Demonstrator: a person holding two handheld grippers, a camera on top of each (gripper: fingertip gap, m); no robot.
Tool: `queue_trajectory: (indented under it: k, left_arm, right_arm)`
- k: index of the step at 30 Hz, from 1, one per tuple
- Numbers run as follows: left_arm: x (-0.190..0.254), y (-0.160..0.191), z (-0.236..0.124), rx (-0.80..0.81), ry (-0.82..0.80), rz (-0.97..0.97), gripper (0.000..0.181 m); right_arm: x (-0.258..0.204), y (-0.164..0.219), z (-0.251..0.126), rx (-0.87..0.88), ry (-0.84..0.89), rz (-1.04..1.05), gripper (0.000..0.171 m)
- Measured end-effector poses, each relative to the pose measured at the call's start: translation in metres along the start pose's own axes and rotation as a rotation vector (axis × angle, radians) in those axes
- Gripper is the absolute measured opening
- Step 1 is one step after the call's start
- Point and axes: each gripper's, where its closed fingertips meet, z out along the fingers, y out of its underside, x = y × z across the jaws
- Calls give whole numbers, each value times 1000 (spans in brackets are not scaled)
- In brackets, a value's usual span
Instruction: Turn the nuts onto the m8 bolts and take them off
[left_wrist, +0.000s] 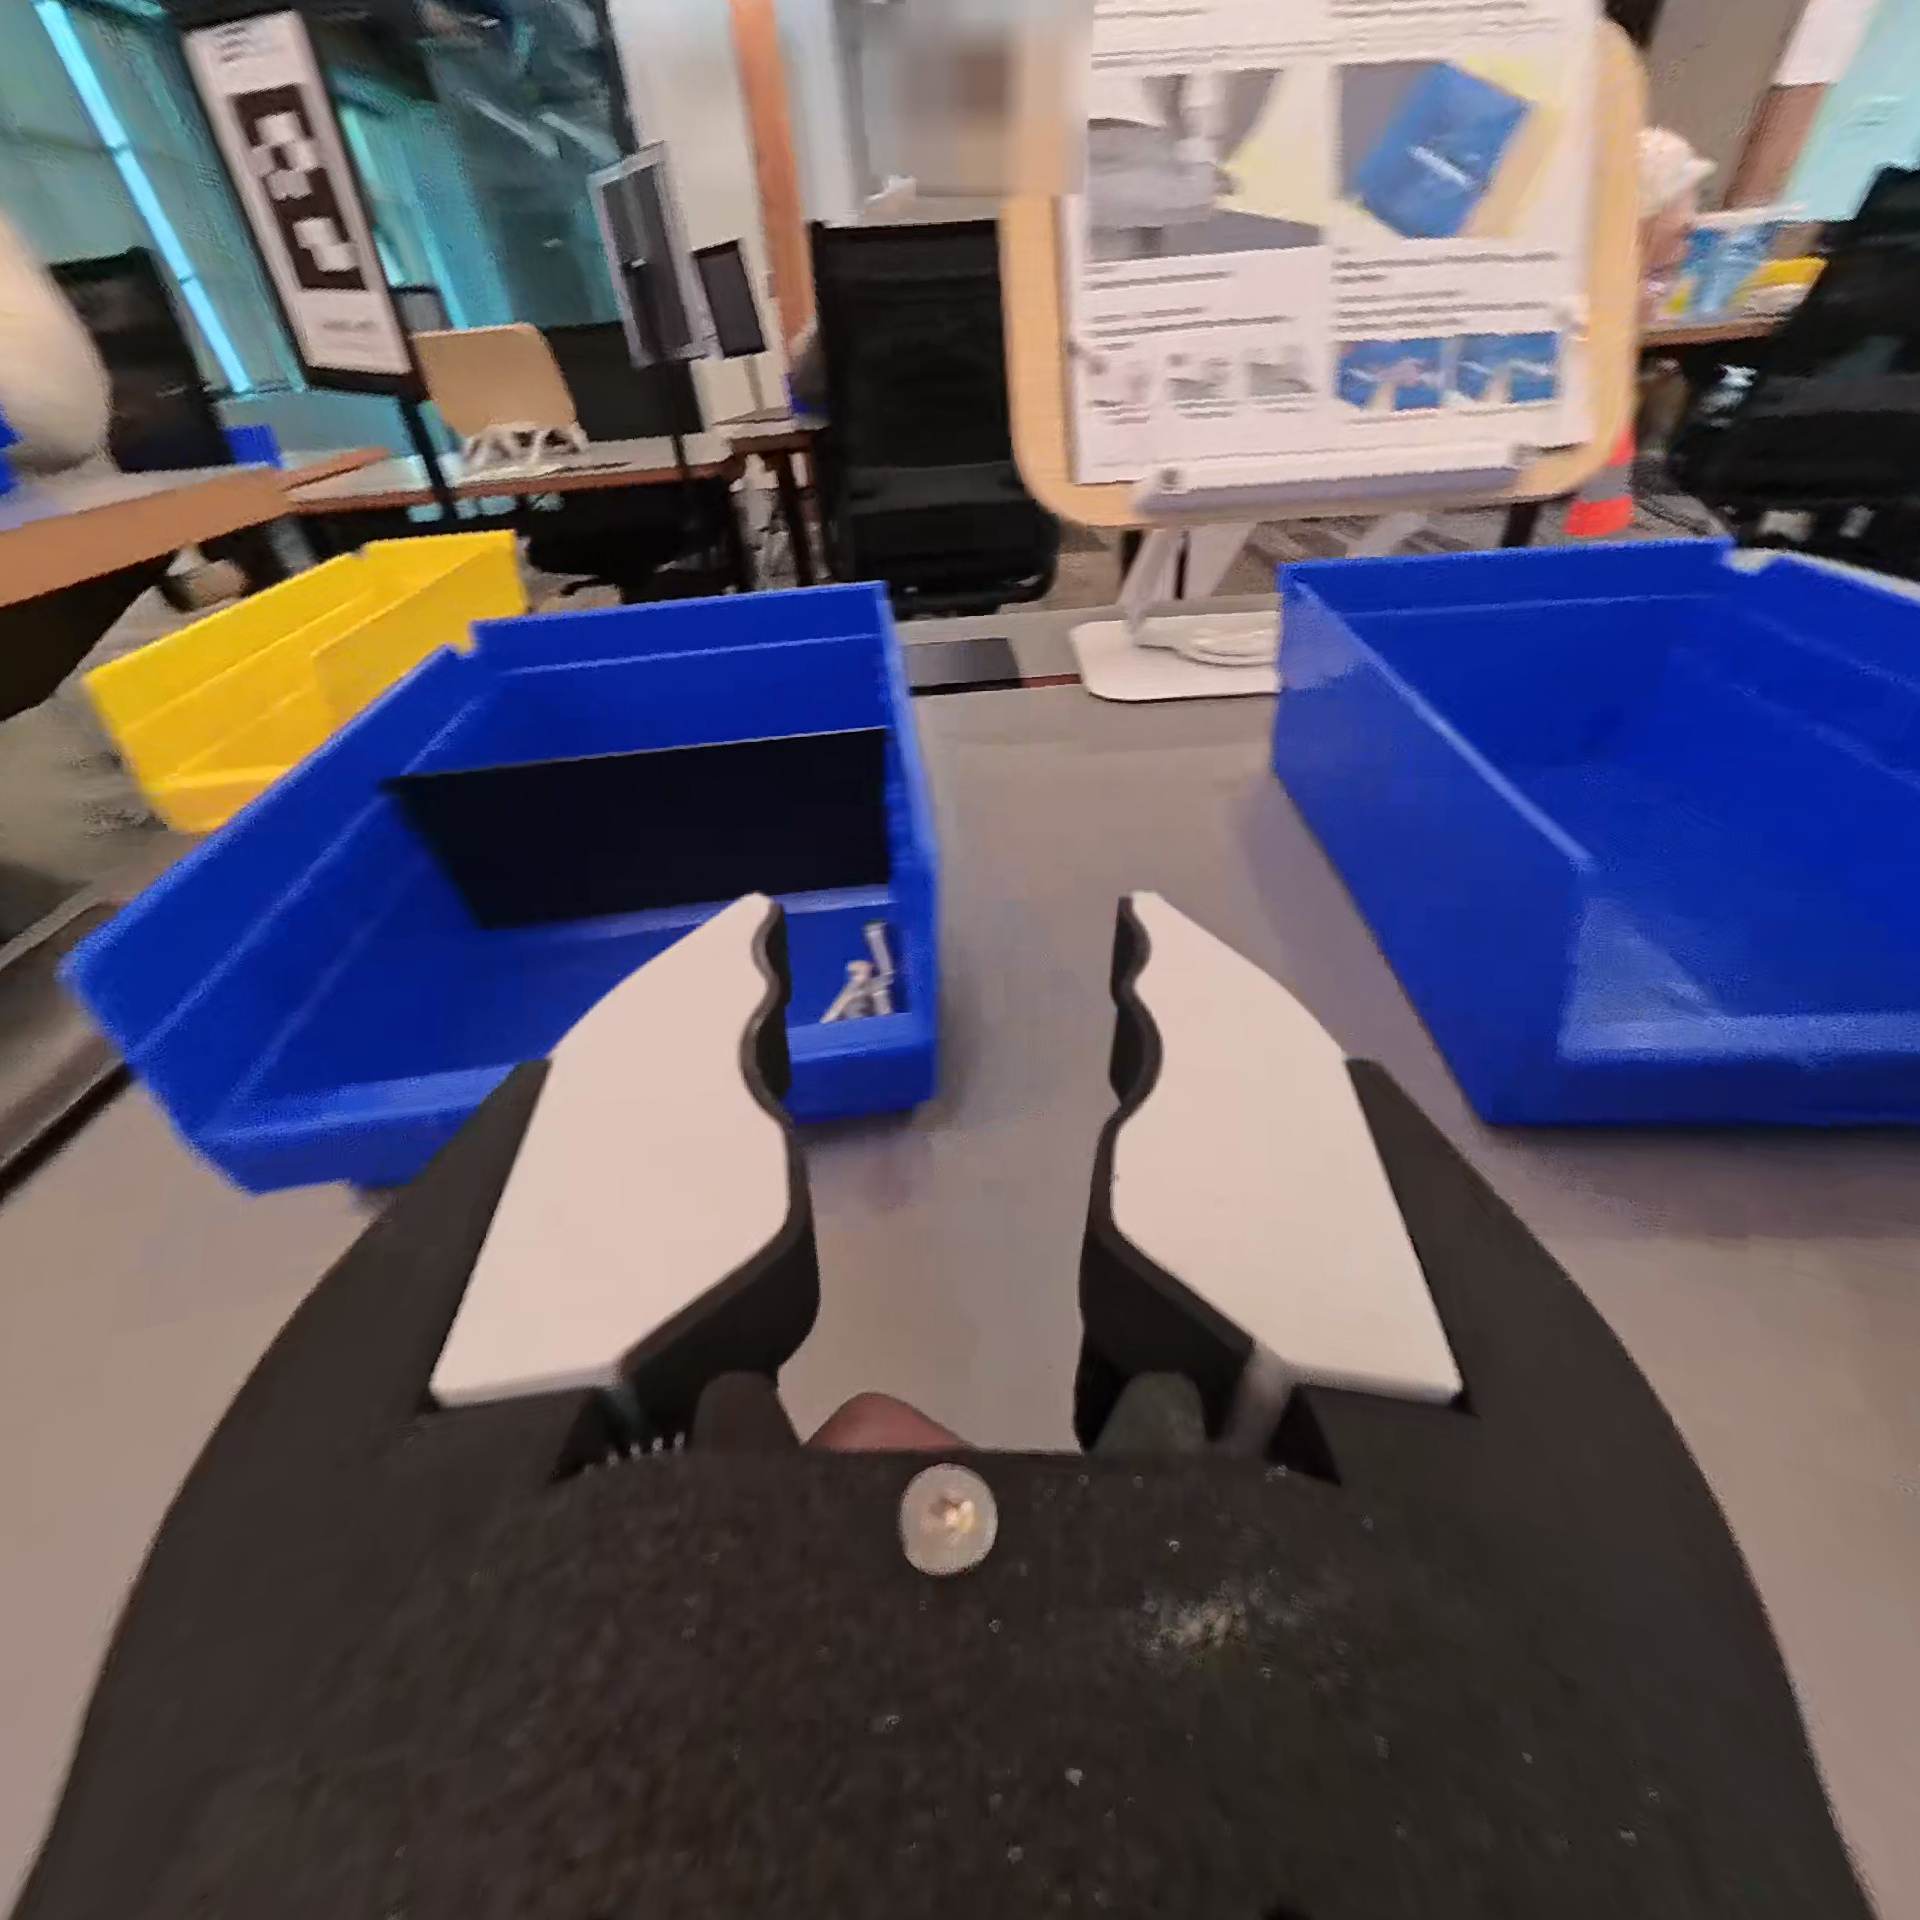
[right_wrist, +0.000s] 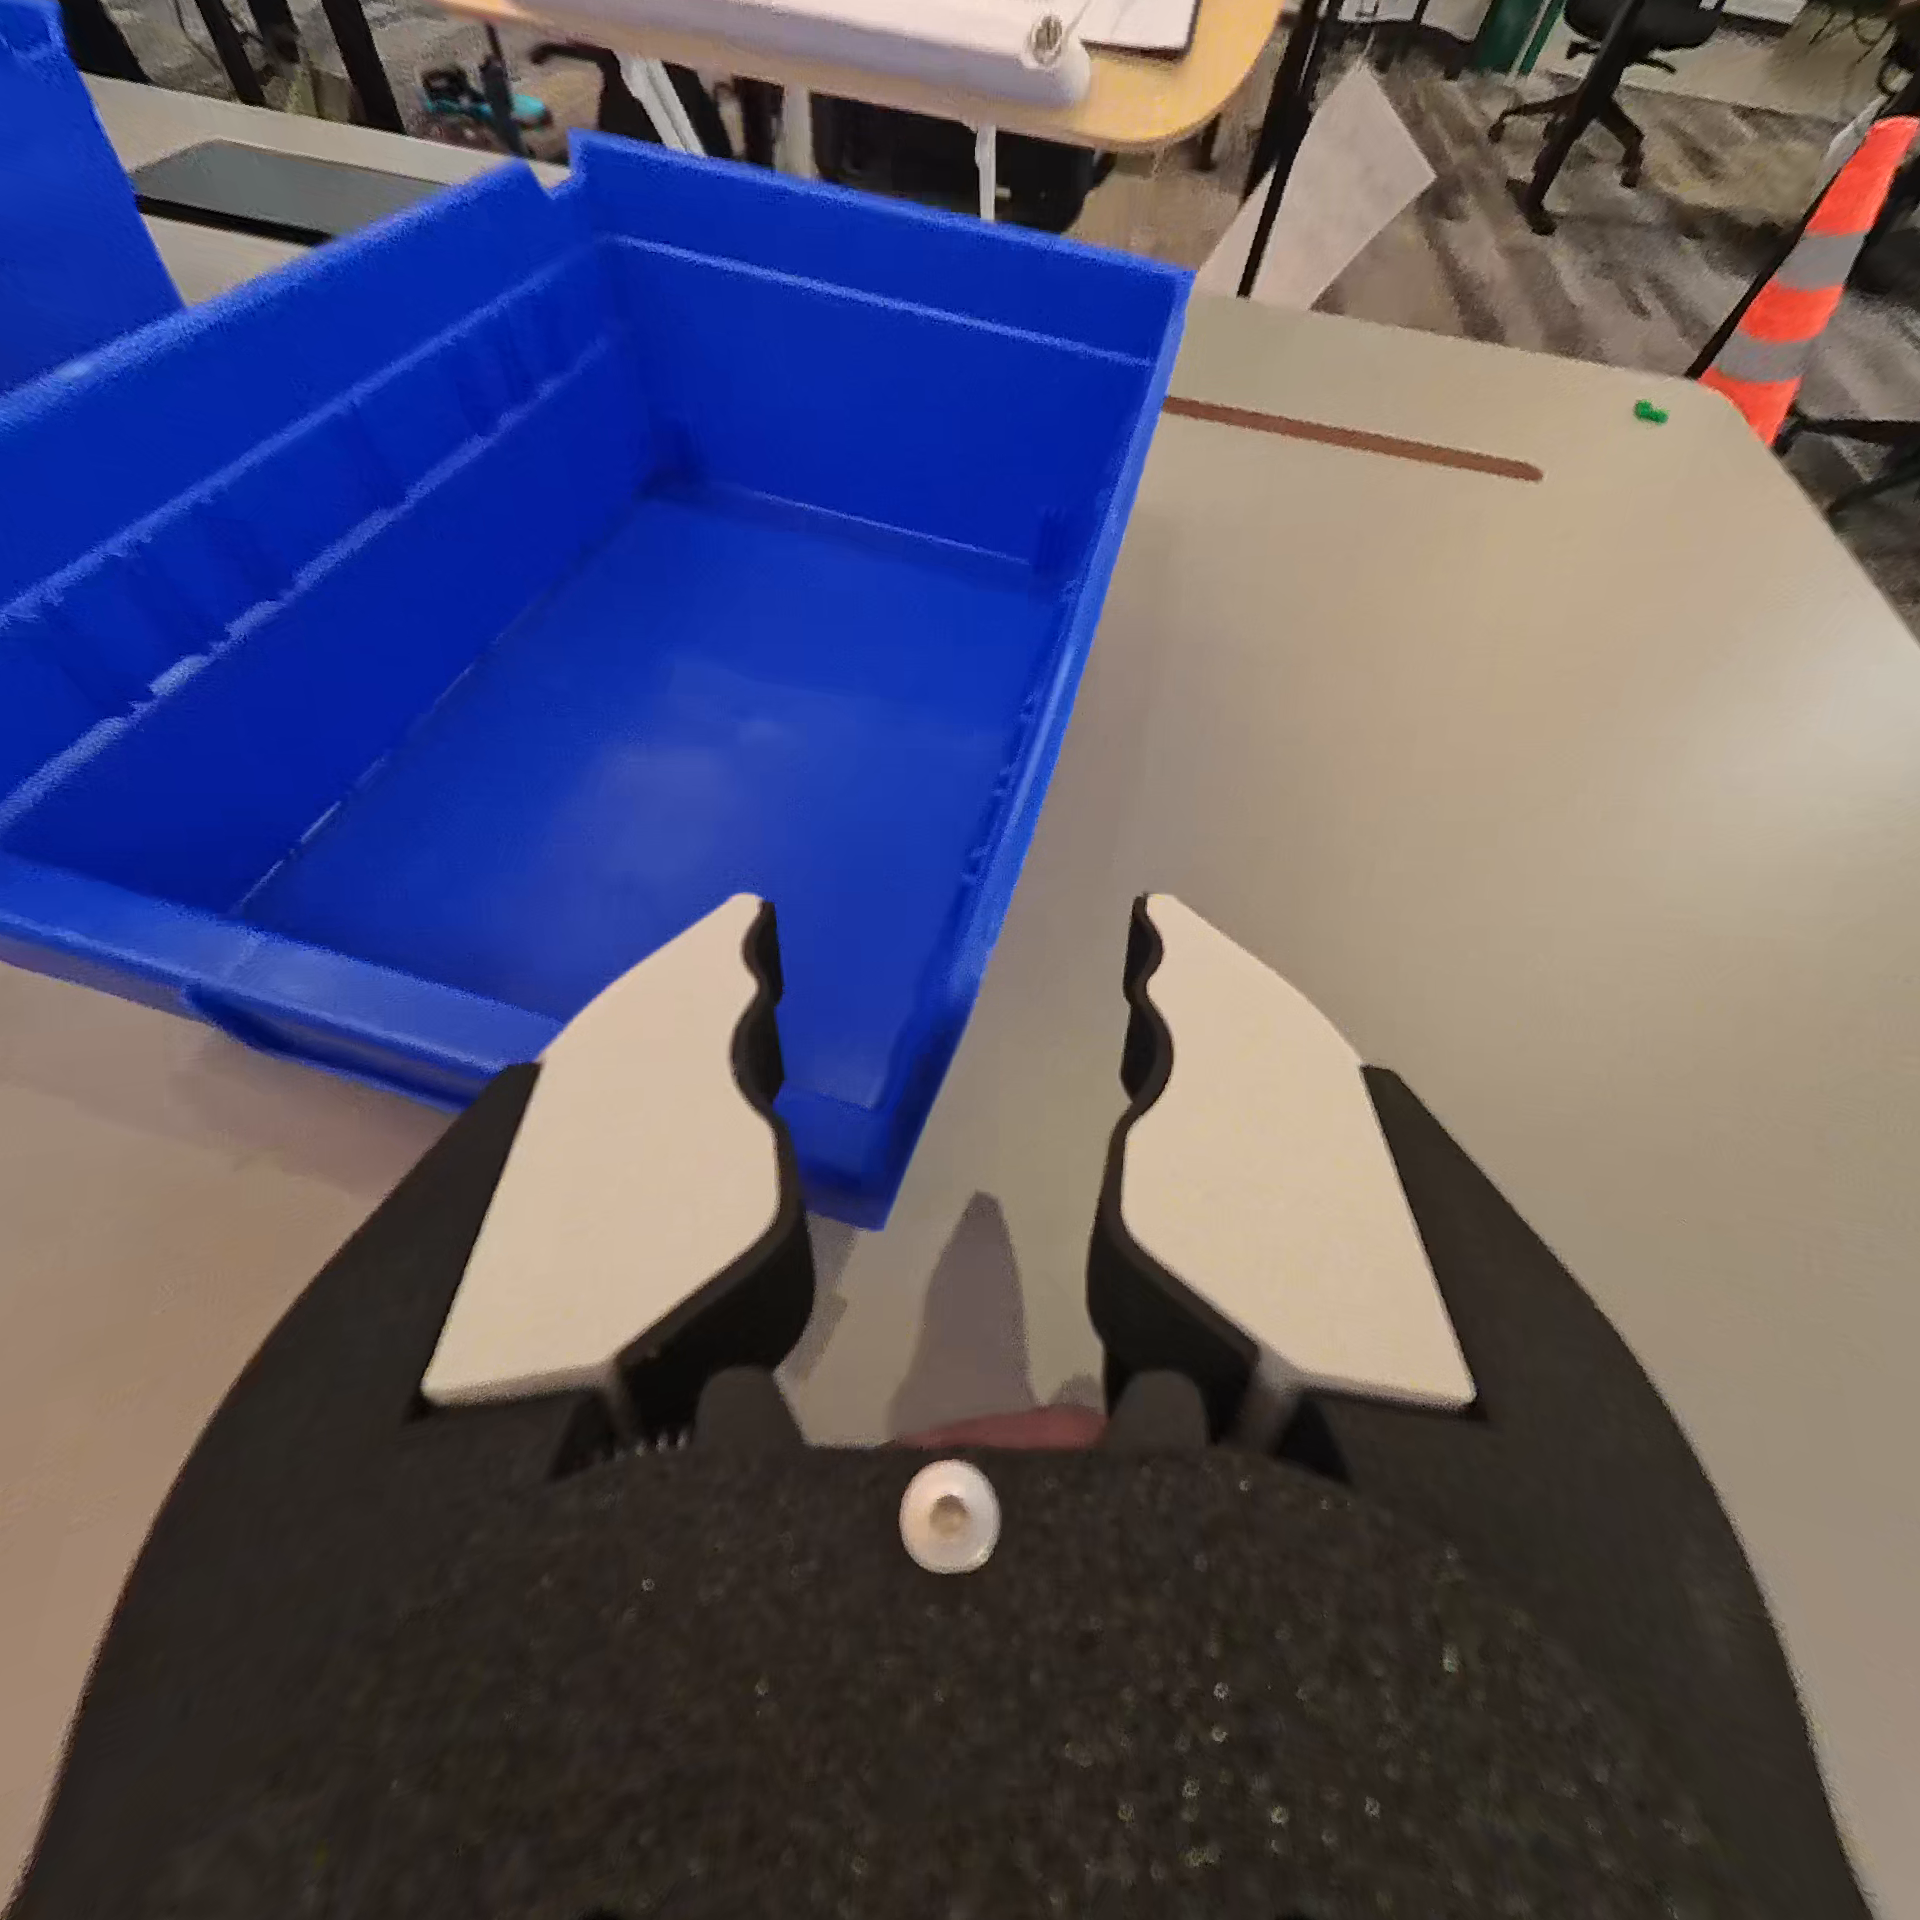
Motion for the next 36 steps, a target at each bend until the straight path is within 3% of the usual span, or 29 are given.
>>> queue_trajectory:
  k: [3,4,6,13,21,29,36]
  left_arm:
    - [24,-3,5,1,53,45,59]
    - [28,-3,6,-5,74,43,59]
    - [30,-3,9,-20,99,28,58]
    - [2,11,13,-87,108,-101,57]
    - [-3,19,19,-110,81,-95,56]
    - [18,25,27,-130,130,-85,56]
    - [27,26,29,-137,147,-83,56]
  right_arm:
    - [-5,19,10,-28,-1,18,42]
    - [-7,18,10,-1,-10,49,24]
    - [-1,16,9,23,28,61,6]
    - [14,7,6,59,39,90,3]
    - [51,-23,-18,145,93,44,2]
    - [117,-45,-44,175,180,36,3]
    - [189,-37,-53,150,223,103,3]
